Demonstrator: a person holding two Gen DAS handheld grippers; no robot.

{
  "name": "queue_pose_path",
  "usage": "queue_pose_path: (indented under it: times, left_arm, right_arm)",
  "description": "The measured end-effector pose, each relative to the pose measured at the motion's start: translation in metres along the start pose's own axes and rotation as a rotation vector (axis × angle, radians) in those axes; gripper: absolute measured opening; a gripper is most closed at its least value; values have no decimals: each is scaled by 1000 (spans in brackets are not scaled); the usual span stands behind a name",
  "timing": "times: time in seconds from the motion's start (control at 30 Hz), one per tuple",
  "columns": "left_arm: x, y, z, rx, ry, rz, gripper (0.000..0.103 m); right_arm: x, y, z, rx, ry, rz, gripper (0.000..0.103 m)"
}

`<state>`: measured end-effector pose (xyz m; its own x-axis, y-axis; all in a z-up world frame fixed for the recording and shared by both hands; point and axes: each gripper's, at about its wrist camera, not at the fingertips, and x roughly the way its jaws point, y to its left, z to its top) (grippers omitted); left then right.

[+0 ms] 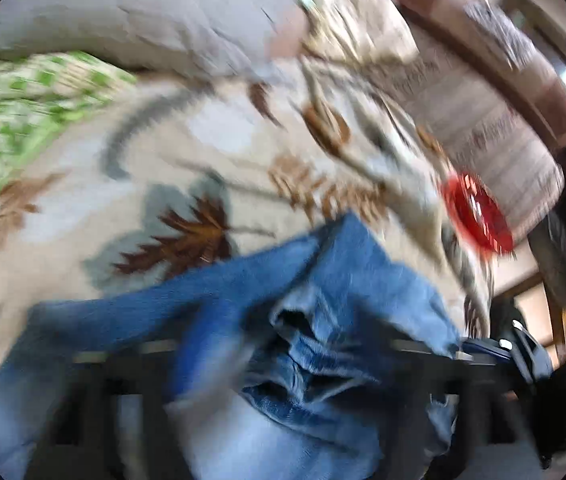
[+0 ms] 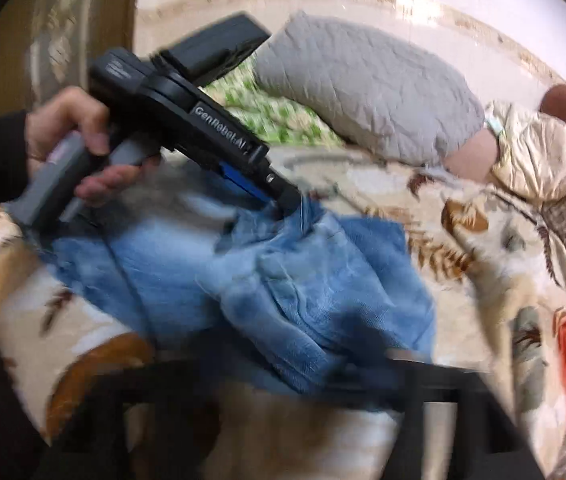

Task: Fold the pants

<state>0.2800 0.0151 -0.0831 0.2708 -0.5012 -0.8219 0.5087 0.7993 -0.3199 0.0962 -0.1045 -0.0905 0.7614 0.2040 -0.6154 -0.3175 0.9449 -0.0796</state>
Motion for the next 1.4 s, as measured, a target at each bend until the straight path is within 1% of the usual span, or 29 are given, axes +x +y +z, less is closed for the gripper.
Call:
queue_pose_path:
  times: [0.03, 0.13, 0.2, 0.27, 0.3, 0.37, 0.5, 0.57, 0.63, 0.7, 0.77, 0.83, 0.87, 0.9, 0.97, 1.0, 1.03, 1.07, 1.1, 1.2, 1.27, 1.3, 1.33, 1.4]
  left_arm:
    - [-12, 2, 0, -24, -33, 8, 90]
    - [-41, 4, -7, -79, -74, 23, 90]
    - [-51, 1, -17, -126, -67, 23, 90]
    - [-52, 2, -28, -192, -41, -5, 90]
    - [-50, 1, -33, -234, -28, -20, 90]
    - [-42, 0, -41, -329, 1, -52, 90]
    - [-18, -3, -49, -491, 34, -81, 90]
    - [-7, -7, -49, -542, 48, -78, 90]
    - [3, -7, -47, -589, 47, -69, 90]
    - [14, -4, -42, -656, 60, -35, 90]
    - [27, 1, -38, -709, 83, 1, 90]
    - [37, 4, -34, -735, 102, 9, 90]
    - [42, 4, -31, -744, 102, 13, 90]
    - [46, 4, -29, -743, 102, 20, 90]
    - [57, 6, -25, -743, 118, 47, 90]
    - [62, 5, -25, -742, 121, 52, 87]
    - [64, 4, -23, -726, 117, 75, 76]
    - [66, 0, -21, -680, 115, 134, 31]
    - [68, -1, -20, -648, 133, 200, 15]
    - [66, 8, -26, -668, 117, 136, 14]
    - [62, 9, -27, -668, 123, 124, 13]
    - [59, 8, -25, -640, 119, 97, 11]
    - [54, 7, -23, -624, 110, 94, 10]
    - [40, -2, -14, -575, 78, 79, 8]
  right_arm:
    - [-22, -3, 0, 1, -56, 11, 86]
    - [-59, -15, 0, -25, -111, 36, 87]
    - [-72, -26, -2, -36, -134, 51, 88]
    - [-81, -38, -7, -86, -137, 58, 88]
    - [-82, -39, -9, -117, -136, 59, 88]
    - [-77, -43, -14, -255, -126, 18, 88]
    - [-72, -36, -23, -459, -110, -36, 88]
    - [-60, -32, -25, -553, -85, -65, 88]
    - [-50, -29, -25, -595, -67, -79, 88]
    - [-41, -26, -23, -622, -57, -73, 87]
    - [-26, -20, -22, -662, -37, -87, 83]
    - [-10, -15, -23, -689, 9, -92, 62]
    - [-1, -14, -22, -681, 29, -94, 58]
    - [5, -14, -20, -661, 39, -101, 51]
    - [16, -15, -16, -628, 63, -119, 48]
    - [22, -16, -15, -614, 79, -129, 40]
    - [29, -17, -15, -604, 94, -134, 33]
    - [37, -18, -17, -593, 124, -132, 29]
    - [41, -18, -19, -584, 140, -121, 15]
    - [43, -10, -30, -627, 107, -158, 12]
    - [42, -9, -31, -621, 98, -159, 11]
    - [42, -11, -29, -614, 99, -154, 10]
    - [40, -12, -28, -616, 96, -155, 9]
    - [31, -13, -24, -634, 58, -172, 9]
